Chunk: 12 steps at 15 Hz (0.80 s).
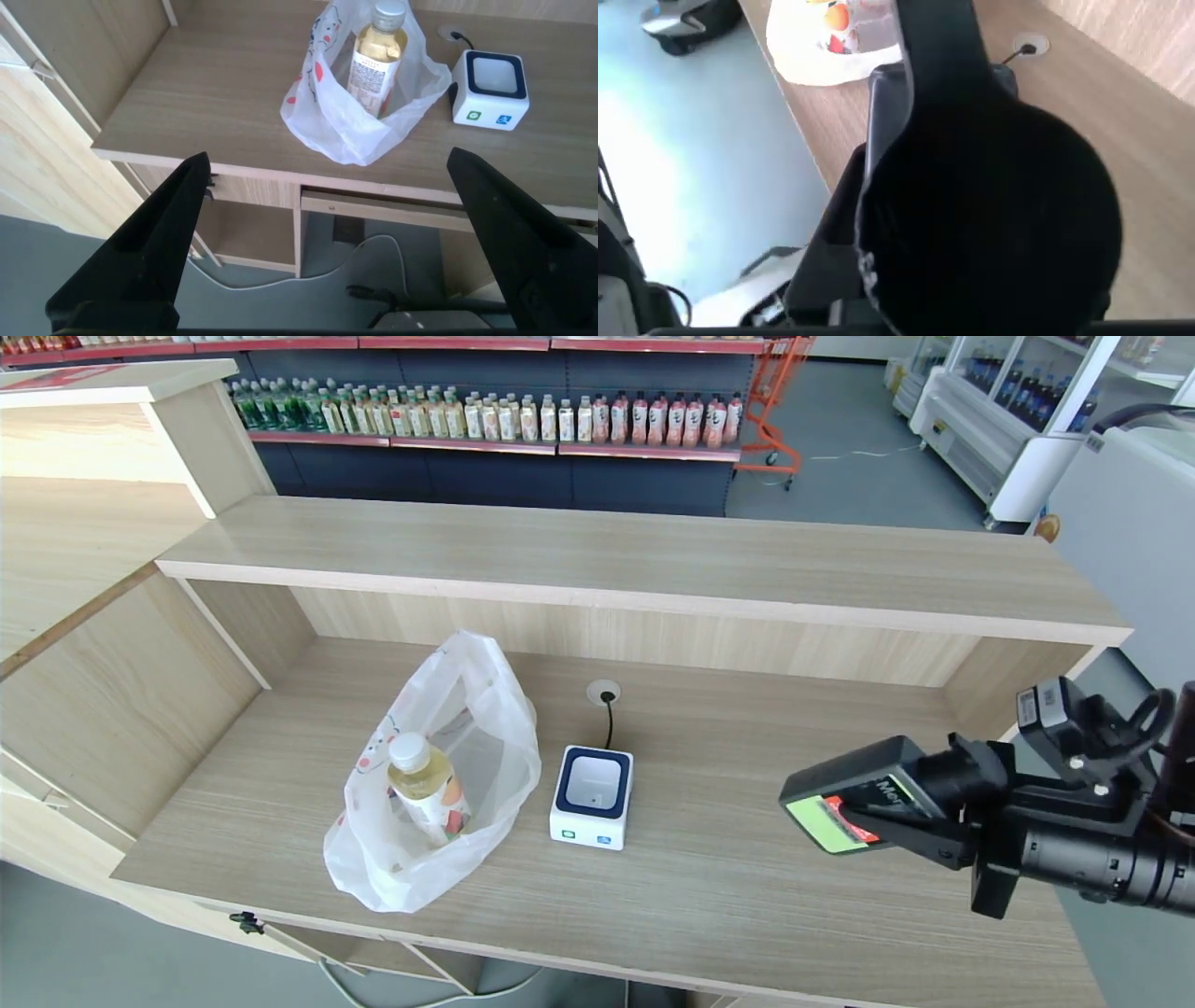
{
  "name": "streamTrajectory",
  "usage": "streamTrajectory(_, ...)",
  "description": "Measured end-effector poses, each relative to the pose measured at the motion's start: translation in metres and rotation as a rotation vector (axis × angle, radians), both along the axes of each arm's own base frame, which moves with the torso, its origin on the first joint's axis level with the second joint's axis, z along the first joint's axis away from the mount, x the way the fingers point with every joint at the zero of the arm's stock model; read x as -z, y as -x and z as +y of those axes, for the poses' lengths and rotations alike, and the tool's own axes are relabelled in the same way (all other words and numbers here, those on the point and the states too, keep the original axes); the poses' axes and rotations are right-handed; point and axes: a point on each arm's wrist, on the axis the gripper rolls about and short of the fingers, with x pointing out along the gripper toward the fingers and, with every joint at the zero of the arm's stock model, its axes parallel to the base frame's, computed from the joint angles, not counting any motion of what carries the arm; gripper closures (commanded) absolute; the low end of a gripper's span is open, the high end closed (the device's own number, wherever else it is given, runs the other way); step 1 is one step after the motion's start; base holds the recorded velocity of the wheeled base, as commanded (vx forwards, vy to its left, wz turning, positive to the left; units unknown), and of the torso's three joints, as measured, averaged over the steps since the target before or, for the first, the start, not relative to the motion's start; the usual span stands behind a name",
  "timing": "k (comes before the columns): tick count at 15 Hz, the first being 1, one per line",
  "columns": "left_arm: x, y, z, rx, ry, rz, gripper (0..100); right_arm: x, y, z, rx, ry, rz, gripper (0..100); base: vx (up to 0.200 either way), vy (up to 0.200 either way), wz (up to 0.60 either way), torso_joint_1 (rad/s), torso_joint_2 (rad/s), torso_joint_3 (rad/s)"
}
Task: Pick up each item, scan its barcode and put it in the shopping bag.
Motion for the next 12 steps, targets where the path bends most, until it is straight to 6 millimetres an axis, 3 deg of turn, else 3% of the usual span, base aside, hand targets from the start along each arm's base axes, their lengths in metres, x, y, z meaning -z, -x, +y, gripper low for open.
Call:
streamTrajectory(4,0.0,0.0,0.0,0.0,0.0,0.0,0,0.008,0.018,-0.009,0.18,-0.313,0.431,100,0.0,0.0,0.0,0.0,0.0,0.0)
streamTrajectory(7,0.0,0.0,0.0,0.0,0.0,0.0,0,0.016,0.027,-0.007,0.197,-0.381,0.562,100,0.0,0.0,0.0,0.0,0.0,0.0)
streamTrajectory(12,0.0,0.0,0.0,0.002,0.0,0.0,0,0.018,0.031,-0.002,0.17,-0.39,0.602,100,0.0,0.0,0.0,0.0,0.0,0.0)
